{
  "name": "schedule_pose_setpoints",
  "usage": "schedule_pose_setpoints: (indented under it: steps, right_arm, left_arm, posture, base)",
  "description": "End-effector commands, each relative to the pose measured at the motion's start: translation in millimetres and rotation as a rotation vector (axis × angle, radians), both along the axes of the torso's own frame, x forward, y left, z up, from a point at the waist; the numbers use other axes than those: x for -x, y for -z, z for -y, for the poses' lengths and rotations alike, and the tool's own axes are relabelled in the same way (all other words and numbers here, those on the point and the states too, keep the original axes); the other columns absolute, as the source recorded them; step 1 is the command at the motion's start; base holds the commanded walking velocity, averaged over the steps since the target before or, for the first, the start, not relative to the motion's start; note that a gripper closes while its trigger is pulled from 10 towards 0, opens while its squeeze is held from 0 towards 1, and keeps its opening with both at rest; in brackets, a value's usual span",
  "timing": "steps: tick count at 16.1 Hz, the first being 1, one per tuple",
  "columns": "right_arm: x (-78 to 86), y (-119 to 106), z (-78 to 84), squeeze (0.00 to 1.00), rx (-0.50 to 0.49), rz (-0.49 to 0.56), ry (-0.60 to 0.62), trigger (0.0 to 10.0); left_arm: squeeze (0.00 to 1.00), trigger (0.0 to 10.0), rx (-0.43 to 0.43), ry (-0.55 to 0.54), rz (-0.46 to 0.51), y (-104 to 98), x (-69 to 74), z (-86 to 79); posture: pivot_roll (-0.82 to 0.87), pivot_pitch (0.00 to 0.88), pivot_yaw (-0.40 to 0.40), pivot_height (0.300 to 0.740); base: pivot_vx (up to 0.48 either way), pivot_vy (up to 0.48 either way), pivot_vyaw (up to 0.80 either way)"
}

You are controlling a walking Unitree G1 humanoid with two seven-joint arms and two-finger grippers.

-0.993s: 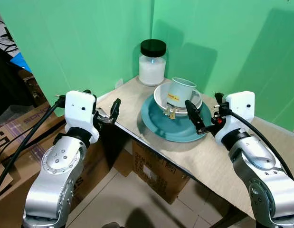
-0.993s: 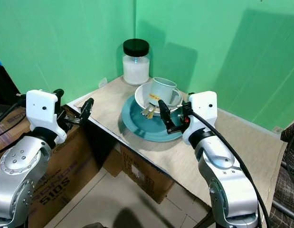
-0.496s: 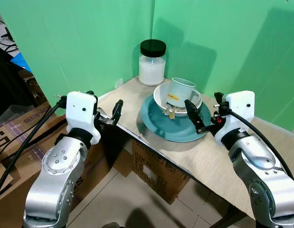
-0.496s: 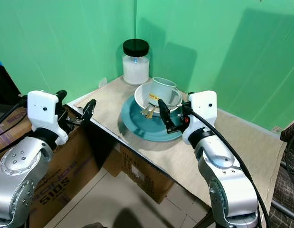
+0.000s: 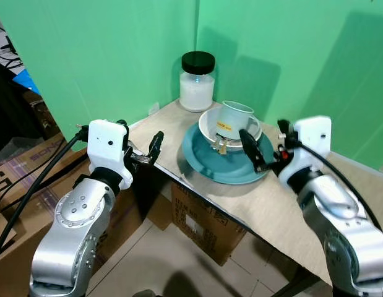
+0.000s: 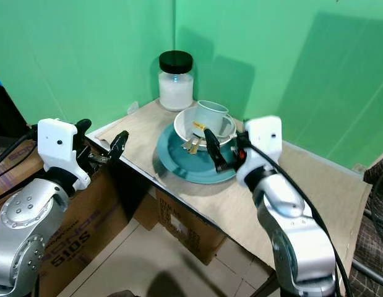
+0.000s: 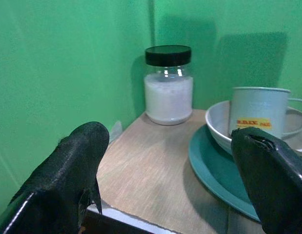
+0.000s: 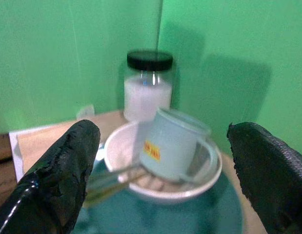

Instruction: Setting the table

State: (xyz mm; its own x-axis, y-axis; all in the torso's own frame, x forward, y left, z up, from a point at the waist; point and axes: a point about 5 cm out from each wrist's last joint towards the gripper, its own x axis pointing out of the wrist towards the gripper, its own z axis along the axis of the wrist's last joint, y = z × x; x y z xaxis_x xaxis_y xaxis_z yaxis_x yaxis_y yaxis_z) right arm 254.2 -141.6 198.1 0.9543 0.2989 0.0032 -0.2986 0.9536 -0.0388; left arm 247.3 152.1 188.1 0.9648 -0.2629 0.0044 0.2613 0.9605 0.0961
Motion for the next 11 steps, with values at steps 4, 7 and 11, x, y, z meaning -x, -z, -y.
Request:
schedule_pose_setpoints:
  steps: [4, 7, 11]
  right_arm:
    - [-28.6, -1.5, -1.4, 1.00, 0.021, -0.041, -0.040, 10.0]
    - [-47.8, -2.0, -13.3, 1.00, 0.007, -0.067, -0.133, 10.0]
    - [-88.6, 3.1, -18.2, 1.00, 0.050, -0.129, -0.237, 10.0]
  left_arm:
    - [1.00, 10.0, -0.047, 0.095, -0.013, 1.4, 2.2, 1.2]
    - [1.00, 10.0, -0.098, 0.159, -0.047, 6.0, 4.1, -2.8]
    - [1.00, 10.0, -0.148, 0.284, -0.070, -1.5, 3.3, -7.5]
  posture:
    - [0.01, 0.000, 0.023, 0.740]
    - [0.03, 0.000, 0.057, 0.740]
    - [0.05, 0.000, 0.068, 0.740]
  base:
    - [0.000, 0.000, 0.00]
    - [0.000, 0.000, 0.00]
    - [0.000, 0.000, 0.00]
